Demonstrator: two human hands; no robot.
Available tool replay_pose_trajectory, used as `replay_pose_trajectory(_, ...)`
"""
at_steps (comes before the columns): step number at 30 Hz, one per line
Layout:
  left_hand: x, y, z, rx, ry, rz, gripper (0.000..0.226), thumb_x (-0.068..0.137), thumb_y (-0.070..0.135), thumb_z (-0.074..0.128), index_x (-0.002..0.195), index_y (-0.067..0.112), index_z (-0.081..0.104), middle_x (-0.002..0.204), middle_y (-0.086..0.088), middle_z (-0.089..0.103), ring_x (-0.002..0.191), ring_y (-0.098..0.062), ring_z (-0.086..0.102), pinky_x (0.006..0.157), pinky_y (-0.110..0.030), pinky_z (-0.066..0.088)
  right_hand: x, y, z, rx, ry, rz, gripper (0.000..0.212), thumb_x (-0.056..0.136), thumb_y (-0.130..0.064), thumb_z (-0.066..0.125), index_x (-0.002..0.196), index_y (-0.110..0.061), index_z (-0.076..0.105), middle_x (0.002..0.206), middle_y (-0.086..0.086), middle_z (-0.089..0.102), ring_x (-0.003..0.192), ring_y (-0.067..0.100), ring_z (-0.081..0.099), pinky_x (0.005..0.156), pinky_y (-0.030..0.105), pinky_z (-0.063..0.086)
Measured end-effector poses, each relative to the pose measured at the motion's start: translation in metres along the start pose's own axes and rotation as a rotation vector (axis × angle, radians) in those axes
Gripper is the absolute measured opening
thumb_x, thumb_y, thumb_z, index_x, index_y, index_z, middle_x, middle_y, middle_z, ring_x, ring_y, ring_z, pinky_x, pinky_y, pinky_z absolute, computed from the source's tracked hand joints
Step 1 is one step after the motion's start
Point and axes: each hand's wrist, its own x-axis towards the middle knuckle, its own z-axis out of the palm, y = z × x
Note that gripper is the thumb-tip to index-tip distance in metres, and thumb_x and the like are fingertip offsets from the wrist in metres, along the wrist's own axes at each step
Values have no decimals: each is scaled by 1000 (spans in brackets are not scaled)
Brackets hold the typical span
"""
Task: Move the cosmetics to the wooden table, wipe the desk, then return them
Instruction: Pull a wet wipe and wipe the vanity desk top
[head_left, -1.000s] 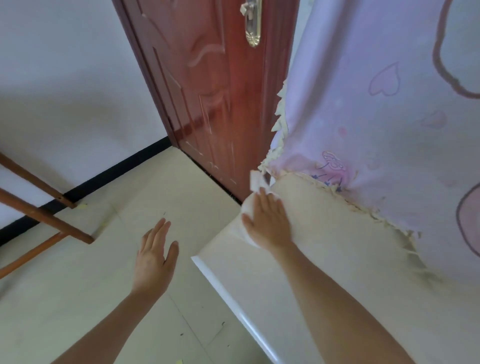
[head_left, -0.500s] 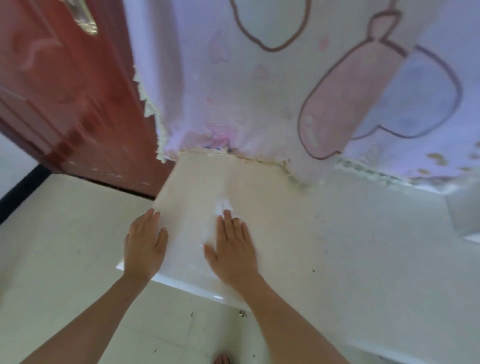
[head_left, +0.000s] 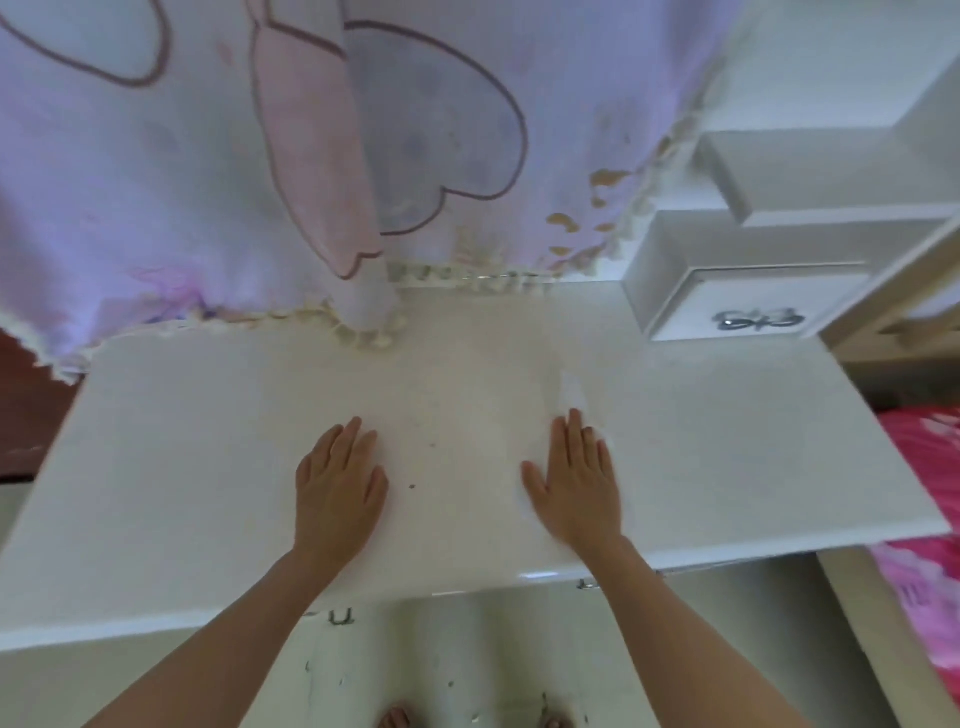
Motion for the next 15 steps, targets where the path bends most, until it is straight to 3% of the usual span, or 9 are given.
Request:
replay_pose_trajectory(3,-4,39,10,1,-1,15,47,79,30,34,108,5,61,120,-18,61,108,-38,59,81,-52,49,2,48,-10,38,24,45,75,81,-49,25,128,6,45,136,25,44,118,40,50,98,50,39)
replay_pose_trajectory(5,-7,65,16,-9,-1,12,46,79,29,34,108,6,61,120,-17,61,108,-37,59,81,-51,49,2,85,-16,29,21,56,87,77,-56,8,140,2,26,149,22,23,134,37,30,111,44,20)
replay_pose_trajectory(7,-10,91,25,-12,2,11,45,79,30,34,108,7,61,120,-16,61,108,-36,59,80,-50,50,3,122,-21,39,27,97,93,73,-59,0,143,-1,15,152,19,11,139,34,18,114,41,9)
replay_pose_trajectory(11,-14,140,44,-2,19,42,43,79,29,35,107,9,60,118,-15,63,106,-35,60,78,-50,51,8,203,-31,33,22,207,72,92,-48,30,144,-2,11,153,18,7,140,32,13,114,40,7)
replay_pose_trajectory(15,-17,183,62,-21,88,100,40,80,29,36,110,11,56,121,-14,61,114,-27,45,81,-49,50,4,272,-41,51,33,311,68,94,-41,34,143,0,13,153,19,9,139,34,15,114,41,9)
